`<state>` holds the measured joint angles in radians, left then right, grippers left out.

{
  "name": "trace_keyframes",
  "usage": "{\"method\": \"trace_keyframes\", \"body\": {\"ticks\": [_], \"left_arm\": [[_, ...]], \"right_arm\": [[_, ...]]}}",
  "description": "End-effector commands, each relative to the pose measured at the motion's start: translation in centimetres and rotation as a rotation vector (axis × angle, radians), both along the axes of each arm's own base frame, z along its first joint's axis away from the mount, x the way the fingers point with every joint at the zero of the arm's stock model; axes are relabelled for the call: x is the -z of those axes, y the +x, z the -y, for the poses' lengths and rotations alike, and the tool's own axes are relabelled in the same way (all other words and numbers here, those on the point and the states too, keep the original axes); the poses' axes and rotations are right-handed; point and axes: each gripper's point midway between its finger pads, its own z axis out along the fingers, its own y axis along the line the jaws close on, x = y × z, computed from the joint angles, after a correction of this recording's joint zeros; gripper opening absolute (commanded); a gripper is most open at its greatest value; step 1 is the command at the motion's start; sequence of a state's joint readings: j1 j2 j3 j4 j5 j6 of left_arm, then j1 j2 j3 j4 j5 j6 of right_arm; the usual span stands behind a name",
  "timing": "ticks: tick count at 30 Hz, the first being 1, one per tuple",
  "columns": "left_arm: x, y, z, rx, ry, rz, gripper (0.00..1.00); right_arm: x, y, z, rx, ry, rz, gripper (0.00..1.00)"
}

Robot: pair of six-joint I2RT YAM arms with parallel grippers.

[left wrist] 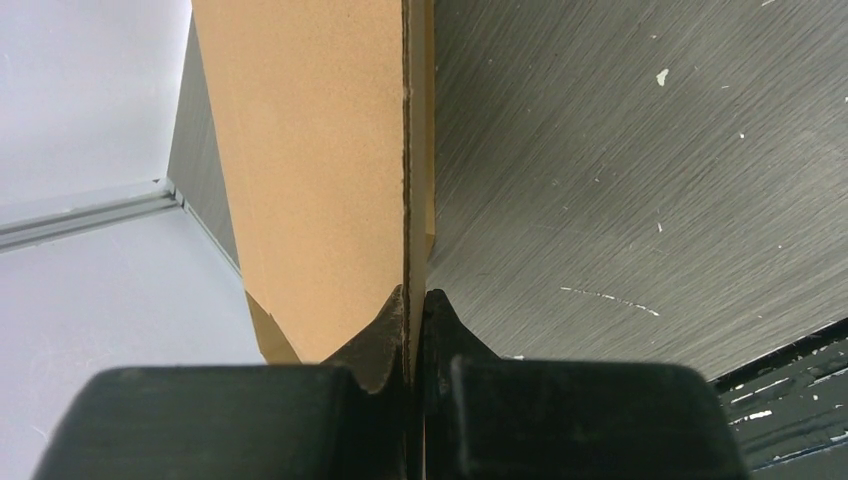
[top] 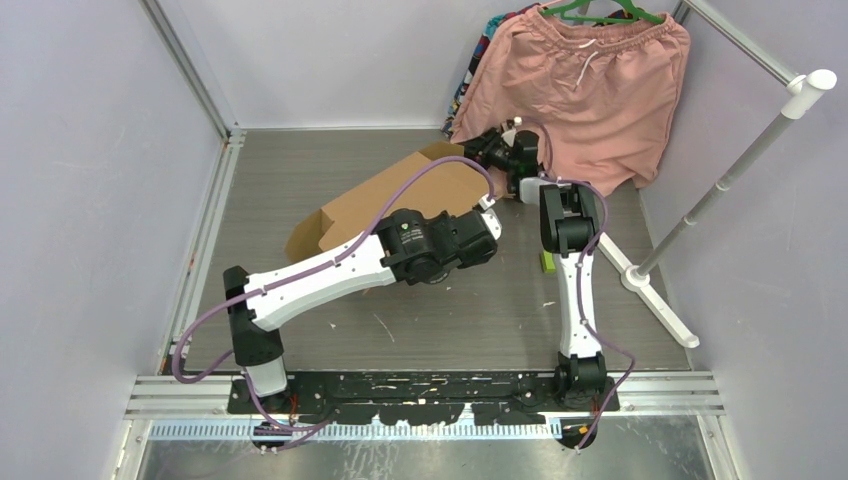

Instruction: Fold the paper box

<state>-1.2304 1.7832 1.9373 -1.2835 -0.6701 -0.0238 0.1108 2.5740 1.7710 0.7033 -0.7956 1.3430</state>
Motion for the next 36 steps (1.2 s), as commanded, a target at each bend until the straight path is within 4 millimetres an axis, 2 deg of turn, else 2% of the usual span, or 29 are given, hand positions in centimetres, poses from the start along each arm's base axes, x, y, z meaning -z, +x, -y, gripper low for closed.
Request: {"method": "trace_keyframes", "body": {"ticks": [1,8,11,19,28,36], "left_arm": [[-1.5,-0.6,0.6,0.022,-0.099,-0.005,0.03],[-1.4,-0.8,0.7,0.028,-0.112,-0.02,0.03],[-1.3,-0.9,0.8,0.028,-0.117,-0.026,0.03],[-1.2,-1.0,0.7,0.027,-0.133,-0.029,0.04],[-1.0,-0.8,0.7,0.018,-0.139,-0.033,0.04],[-1.1,-1.0,0.8,0.016,-0.147,-0.045,0.04]], "right_arm": [[-3.8,0.4,-1.4,-0.067,0.03,0.098,0.36],[-3.3,-1.0,-4.4,-0.156,0.051,0.101,0.35],[-3.3,-2.1,-5.8,-0.199,0.057,0.106,0.35],[-4.1,-5.6,-7.8,-0.285,0.105,0.13,0.35],[-3.7,-8.6,-7.2,-0.29,0.123,0.134,0.36],[-4.4,-9.9,-6.5,-0.268,0.128,0.154,0.36]]}}
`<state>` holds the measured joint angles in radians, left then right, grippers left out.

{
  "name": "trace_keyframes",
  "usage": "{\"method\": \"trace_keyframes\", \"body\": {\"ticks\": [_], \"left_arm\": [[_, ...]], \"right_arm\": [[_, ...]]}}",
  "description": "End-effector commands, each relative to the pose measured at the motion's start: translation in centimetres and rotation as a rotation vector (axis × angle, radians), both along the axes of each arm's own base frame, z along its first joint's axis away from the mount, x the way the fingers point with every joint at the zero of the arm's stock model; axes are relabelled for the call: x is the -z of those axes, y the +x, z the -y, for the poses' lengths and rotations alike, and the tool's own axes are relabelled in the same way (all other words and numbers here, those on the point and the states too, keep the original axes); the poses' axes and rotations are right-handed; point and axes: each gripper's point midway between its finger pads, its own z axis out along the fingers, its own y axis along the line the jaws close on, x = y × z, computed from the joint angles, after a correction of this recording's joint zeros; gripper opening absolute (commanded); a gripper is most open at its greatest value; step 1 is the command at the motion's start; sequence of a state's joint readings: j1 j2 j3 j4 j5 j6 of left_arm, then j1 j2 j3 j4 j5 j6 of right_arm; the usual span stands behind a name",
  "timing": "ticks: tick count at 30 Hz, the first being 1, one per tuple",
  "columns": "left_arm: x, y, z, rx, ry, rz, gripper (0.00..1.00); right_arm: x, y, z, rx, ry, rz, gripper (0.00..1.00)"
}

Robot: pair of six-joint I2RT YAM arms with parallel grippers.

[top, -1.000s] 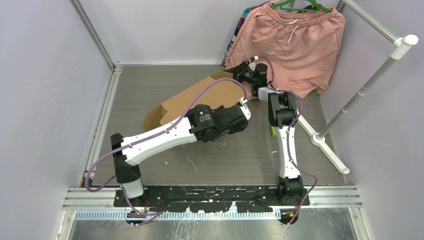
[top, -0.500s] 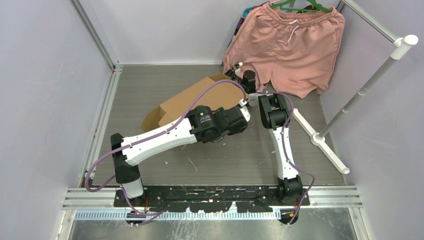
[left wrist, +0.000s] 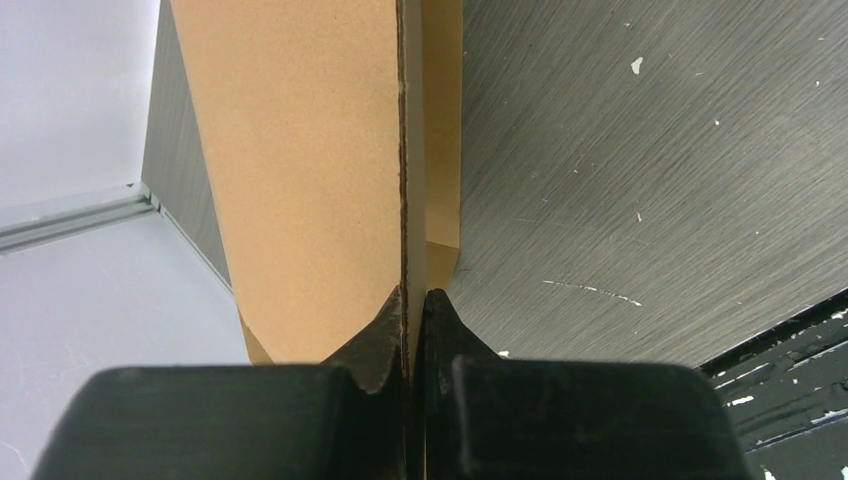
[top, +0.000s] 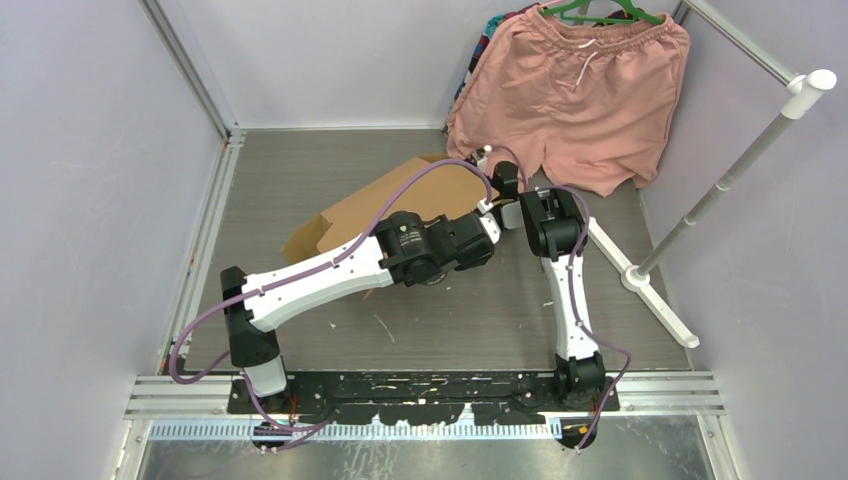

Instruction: Fold the paper box

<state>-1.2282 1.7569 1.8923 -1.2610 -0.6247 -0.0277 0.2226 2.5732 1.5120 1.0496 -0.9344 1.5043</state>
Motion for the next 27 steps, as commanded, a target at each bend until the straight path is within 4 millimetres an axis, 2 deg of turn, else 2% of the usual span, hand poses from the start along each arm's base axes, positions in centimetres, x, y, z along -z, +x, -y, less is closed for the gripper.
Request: {"method": "trace_keyframes", "body": {"ticks": [1,7,13,27], "left_arm": [[-1.9,-0.4,0.9,0.001,-0.129,-0.009,0.04],[-2.2,-0.7,1.2,0.007,-0.138,-0.02,0.03],[-2.1,-0.9,1.7,0.009,-0.133,-0.024,0.03],[-2.1,-2.0,3.2,0.027,-0.124,-0.03,0.03]], "right_arm": [[-7.3,-0.6,0.0,-0.005,0.048,0.206,0.35],[-8.0,-0.3,1.0,0.038,0.02,0.232,0.36],[-8.2,-0.8,2.1,0.067,0.003,0.243,0.35],[-7.6,-3.2,4.6,0.14,0.024,0.24,0.36]]}}
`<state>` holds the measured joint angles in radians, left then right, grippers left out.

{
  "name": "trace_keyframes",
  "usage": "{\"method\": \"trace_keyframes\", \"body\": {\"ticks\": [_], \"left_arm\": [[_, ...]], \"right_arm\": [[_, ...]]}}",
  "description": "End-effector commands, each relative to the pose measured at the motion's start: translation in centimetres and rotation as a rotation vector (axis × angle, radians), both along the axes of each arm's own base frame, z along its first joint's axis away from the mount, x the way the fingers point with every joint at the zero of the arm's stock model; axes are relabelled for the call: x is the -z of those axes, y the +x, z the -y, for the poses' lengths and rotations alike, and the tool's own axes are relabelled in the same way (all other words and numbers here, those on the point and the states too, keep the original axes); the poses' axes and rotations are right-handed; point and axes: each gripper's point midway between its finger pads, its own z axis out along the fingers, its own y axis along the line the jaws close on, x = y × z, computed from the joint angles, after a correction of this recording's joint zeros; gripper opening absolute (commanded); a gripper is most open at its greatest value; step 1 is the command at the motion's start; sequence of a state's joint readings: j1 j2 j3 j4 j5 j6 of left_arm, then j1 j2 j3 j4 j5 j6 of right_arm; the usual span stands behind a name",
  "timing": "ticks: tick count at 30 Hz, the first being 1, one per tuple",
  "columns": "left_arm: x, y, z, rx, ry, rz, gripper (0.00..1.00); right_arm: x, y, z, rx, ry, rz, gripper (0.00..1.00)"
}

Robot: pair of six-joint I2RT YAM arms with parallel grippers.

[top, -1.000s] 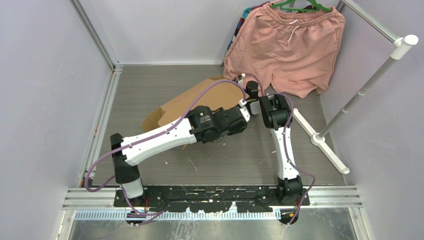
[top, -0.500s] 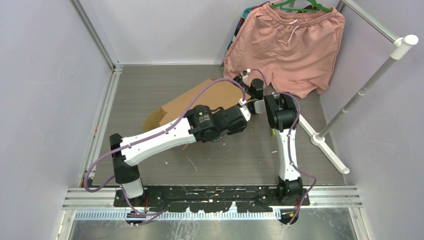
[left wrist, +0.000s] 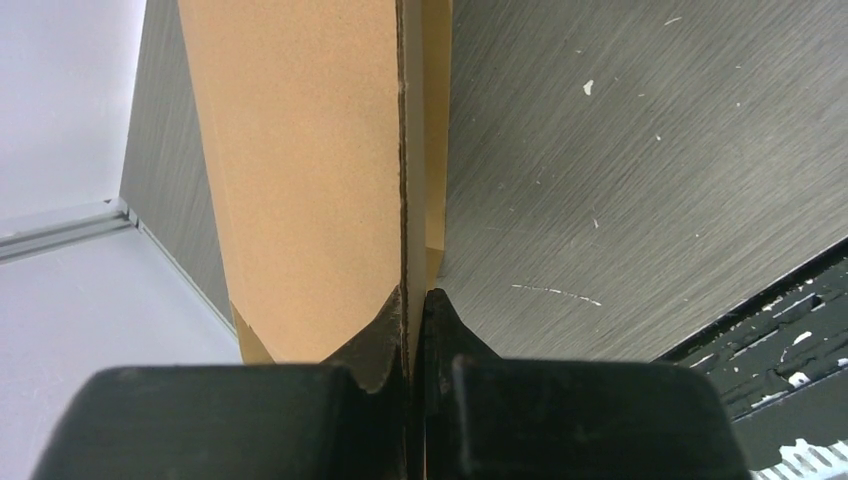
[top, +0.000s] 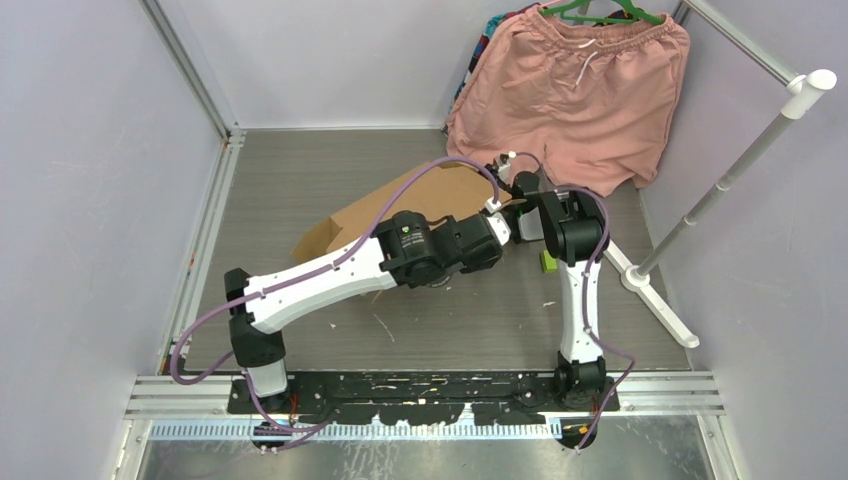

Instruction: Fold the paper box

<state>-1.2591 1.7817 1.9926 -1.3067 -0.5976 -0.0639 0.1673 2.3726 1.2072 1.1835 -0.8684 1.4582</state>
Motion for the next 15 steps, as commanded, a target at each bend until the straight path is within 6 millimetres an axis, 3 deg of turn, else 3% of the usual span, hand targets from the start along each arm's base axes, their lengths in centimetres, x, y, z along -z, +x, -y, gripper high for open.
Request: {"method": "trace_keyframes", "body": {"ticks": [1,15], "left_arm": [[-0.7,-0.9,1.8,0.011,-0.062,-0.01,0.03],[-0.1,-2.5,2.9,0.023,-0.047,-0.013,0.03]], "right_arm": [[-4.8,-0.6,0.8,0.023,0.027,0.168,0.36],[-3.6,0.0,4.7,0.174,-0.003,0.126,0.41]]}}
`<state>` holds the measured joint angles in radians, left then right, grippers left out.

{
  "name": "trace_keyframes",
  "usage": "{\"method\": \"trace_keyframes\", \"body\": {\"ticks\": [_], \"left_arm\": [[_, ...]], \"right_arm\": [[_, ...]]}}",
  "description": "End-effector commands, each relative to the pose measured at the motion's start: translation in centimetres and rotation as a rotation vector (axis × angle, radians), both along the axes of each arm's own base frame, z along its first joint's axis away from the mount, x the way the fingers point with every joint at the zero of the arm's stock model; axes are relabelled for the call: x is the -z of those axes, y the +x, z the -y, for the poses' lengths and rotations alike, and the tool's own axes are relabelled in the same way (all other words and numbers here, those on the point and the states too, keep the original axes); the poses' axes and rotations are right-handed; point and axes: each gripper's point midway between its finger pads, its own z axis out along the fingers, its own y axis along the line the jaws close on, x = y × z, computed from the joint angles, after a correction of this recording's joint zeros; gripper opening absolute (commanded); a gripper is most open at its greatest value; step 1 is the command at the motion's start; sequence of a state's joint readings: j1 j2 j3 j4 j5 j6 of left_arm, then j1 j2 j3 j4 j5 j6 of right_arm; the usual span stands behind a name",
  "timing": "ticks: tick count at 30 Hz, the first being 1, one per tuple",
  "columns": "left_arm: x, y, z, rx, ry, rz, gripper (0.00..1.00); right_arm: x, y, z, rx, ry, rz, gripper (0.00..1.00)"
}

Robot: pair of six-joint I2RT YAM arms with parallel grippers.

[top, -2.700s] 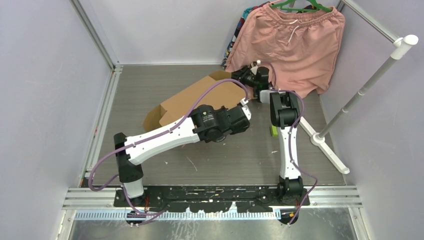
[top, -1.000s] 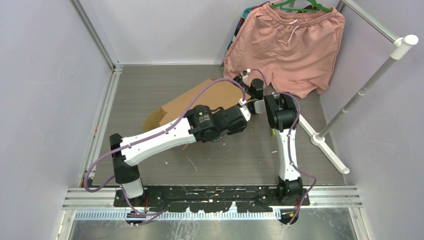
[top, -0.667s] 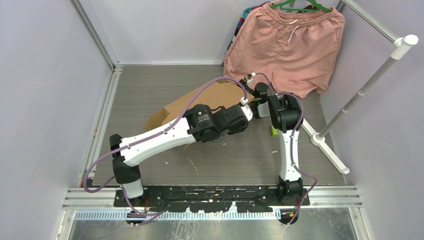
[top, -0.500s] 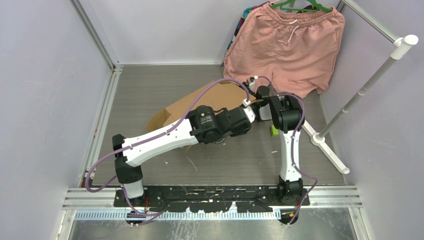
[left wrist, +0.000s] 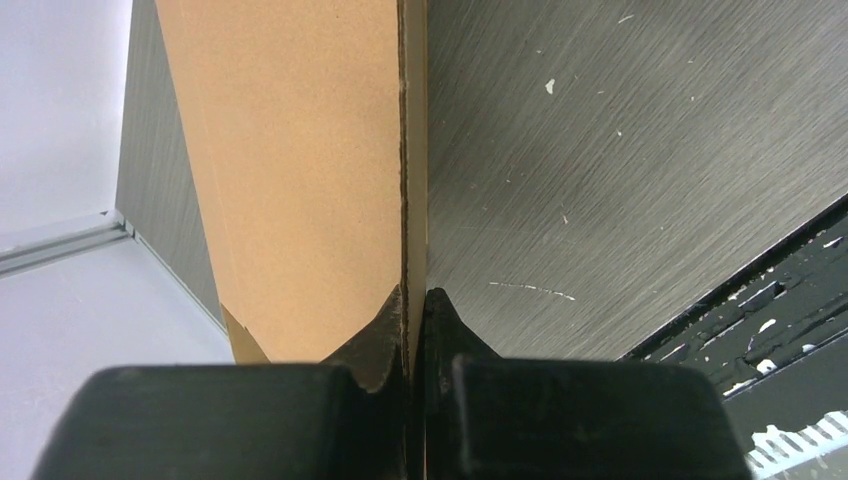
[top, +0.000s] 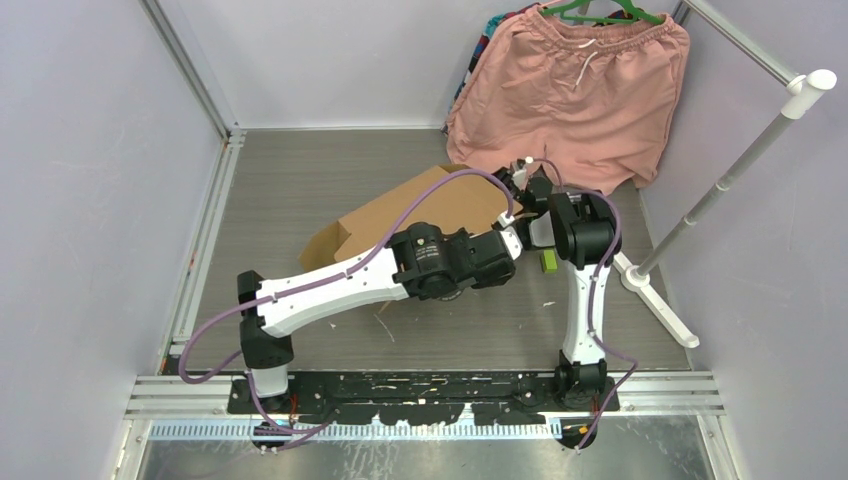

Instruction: Fold the paper box

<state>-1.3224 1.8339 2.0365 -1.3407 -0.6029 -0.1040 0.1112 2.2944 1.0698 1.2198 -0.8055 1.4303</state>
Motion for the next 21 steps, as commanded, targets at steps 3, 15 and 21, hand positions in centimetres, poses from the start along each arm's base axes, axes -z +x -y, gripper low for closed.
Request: {"method": "trace_keyframes", "body": {"ticks": [3,15,21], "left_arm": [[-0.9,-0.6,1.1,-0.01,-0.064,0.002,0.03],[-0.9,-0.7,1.1,-0.016,-0.067,0.001,0.04],[-0.8,-0.6,1.1,-0.018,-0.066,-0.001,0.04]], "right_arm": [[-3.6,0.1,1.6,0.061,0.031,0.127,0.41],[-4.0,-1.4,1.8,0.056,0.044,0.152,0.4],[-4.6,-2.1,1.8,0.055,0.035,0.166,0.4]]}}
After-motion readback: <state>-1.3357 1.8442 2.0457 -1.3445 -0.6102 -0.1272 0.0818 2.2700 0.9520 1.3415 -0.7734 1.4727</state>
